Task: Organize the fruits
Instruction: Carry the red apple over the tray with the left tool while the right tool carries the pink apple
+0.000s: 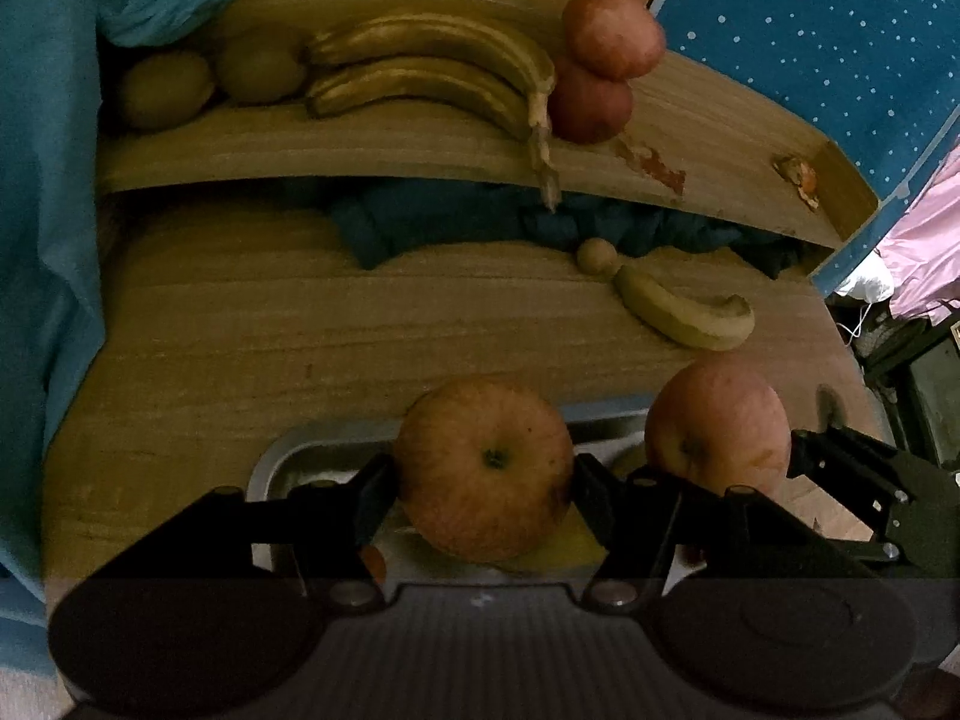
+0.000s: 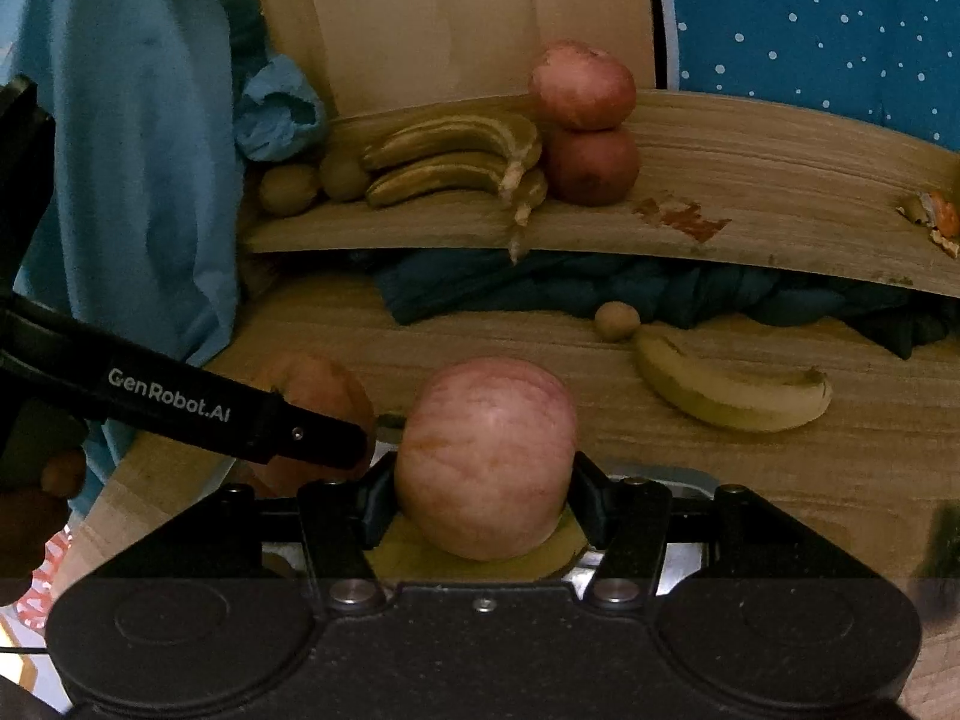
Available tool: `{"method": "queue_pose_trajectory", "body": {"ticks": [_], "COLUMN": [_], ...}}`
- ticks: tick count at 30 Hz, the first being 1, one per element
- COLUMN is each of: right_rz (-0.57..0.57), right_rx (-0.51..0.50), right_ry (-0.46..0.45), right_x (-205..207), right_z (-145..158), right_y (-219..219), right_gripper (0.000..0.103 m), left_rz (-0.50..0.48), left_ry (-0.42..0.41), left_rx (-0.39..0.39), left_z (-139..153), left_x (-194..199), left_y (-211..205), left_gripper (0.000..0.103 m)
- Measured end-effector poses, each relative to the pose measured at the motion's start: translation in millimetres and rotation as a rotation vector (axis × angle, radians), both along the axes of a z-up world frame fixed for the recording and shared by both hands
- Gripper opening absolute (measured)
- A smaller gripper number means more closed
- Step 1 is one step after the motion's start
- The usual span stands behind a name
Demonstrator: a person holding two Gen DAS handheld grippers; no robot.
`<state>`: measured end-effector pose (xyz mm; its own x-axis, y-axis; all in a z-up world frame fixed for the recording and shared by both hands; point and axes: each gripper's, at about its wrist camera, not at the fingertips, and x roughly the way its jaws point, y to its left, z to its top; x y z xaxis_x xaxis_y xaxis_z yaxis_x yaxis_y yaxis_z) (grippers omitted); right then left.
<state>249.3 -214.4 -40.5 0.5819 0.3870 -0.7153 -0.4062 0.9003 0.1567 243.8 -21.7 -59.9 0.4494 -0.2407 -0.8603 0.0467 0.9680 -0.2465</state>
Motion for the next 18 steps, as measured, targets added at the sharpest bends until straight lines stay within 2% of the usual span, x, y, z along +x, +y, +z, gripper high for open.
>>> {"method": "queue_pose_trajectory", "body": {"ticks": [18], "right_rz": [0.038], "right_rx": [-0.01], "right_ry": [0.002], "right_x": [-25], "right_z": [2], "right_y": [-4], "right_gripper": [0.055], "left_rz": [-0.027], "left_ry": [0.032], "left_rx": [-0.004], "left_z": [-2], "left_x": [-28], "left_y": [1], "left_gripper": [0.068]}}
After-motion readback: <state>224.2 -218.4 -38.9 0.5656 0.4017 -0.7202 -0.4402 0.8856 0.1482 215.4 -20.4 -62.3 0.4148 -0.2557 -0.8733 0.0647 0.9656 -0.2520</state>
